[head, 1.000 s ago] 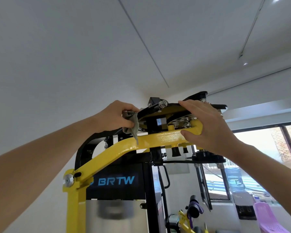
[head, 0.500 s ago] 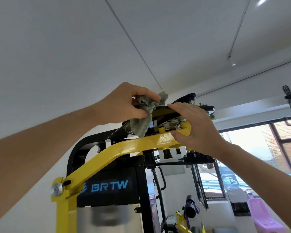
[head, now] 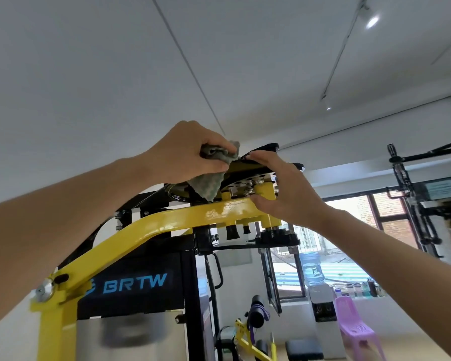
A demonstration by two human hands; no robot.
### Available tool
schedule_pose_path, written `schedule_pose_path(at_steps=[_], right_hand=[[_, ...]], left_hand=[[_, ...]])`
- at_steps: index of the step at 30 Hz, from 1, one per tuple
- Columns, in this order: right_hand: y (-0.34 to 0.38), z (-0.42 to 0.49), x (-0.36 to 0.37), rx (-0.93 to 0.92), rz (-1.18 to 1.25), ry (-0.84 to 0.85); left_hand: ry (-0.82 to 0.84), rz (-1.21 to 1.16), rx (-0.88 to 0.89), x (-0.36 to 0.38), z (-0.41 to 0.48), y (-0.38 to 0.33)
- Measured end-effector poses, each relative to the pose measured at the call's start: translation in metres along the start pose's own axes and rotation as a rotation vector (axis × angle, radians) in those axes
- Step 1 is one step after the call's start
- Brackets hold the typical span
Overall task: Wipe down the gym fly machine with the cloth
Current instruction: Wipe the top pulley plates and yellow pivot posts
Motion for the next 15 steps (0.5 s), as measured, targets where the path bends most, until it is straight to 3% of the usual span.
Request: schedule_pose_path(at_steps=[3,6,10,15], right_hand=[[-0.014,-0.003,-0.013,-0.018,-0.139,0.024],[-0.036,-0.009,-0.027,0.077,-0.212,0.055],[-0.052,-0.012,-0.04,0.166,-0.22,0.09],[-0.066,-0.013,-0.042,0.184,-0.212,0.096]], left_hand=[[0.002,0.113,0.069,0.008,0.007,-0.013],[0.02,0.252,0.126,0.022,0.015,-0.028],[-0.014,0.433,0.071,0.04,0.028,-0.036],[-0.034,0.434,-0.013,0.053,0.046,-0.043]])
Point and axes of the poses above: each hand's wrist, its own z-axis towards the middle knuckle, its own x-axis out of the palm, y = z × x, the point moved 6 cm from there along z, towards the middle knuckle, and after that the axes turned 8 degrees about -z, right-handed, at the moved point
